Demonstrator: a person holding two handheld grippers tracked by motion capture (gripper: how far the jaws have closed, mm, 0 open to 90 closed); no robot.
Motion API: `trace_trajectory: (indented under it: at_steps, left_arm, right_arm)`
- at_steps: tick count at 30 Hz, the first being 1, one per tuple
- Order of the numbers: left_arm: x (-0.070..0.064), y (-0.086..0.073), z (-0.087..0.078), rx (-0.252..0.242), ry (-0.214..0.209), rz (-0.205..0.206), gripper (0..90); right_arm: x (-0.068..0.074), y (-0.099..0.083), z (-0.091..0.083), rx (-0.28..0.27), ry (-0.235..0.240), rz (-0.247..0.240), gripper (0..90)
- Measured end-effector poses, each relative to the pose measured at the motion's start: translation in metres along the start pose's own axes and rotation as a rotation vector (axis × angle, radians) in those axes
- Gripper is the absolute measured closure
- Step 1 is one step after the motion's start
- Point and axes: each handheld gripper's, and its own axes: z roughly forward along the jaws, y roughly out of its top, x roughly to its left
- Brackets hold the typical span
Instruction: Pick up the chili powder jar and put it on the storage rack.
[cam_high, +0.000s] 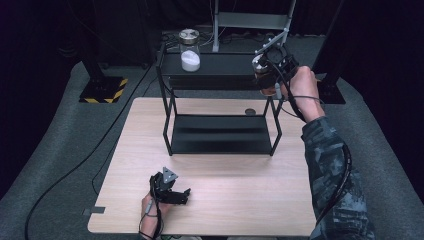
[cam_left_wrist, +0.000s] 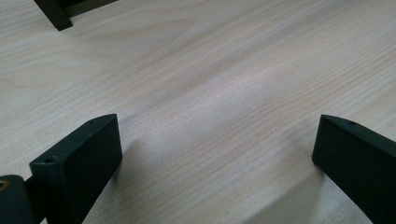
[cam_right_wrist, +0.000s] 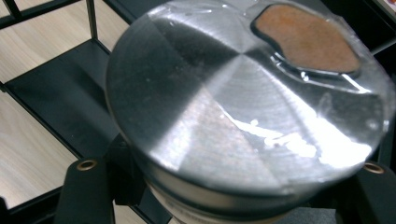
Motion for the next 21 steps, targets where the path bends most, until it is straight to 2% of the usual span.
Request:
trace_trajectory:
  at_steps: [9,21]
  left_arm:
    - [0.000,0.000,0.000,0.000,0.000,0.000,0.9]
    - [0.000,0.000,0.000,-0.001,-0.001,0.001,1.2]
  right_arm:
    - [-0.012,0.001,-0.004,-0.048,0.026,0.048,31.5]
    - [-0.020,0.000,-0.007,-0.096,0.023,0.100,31.5]
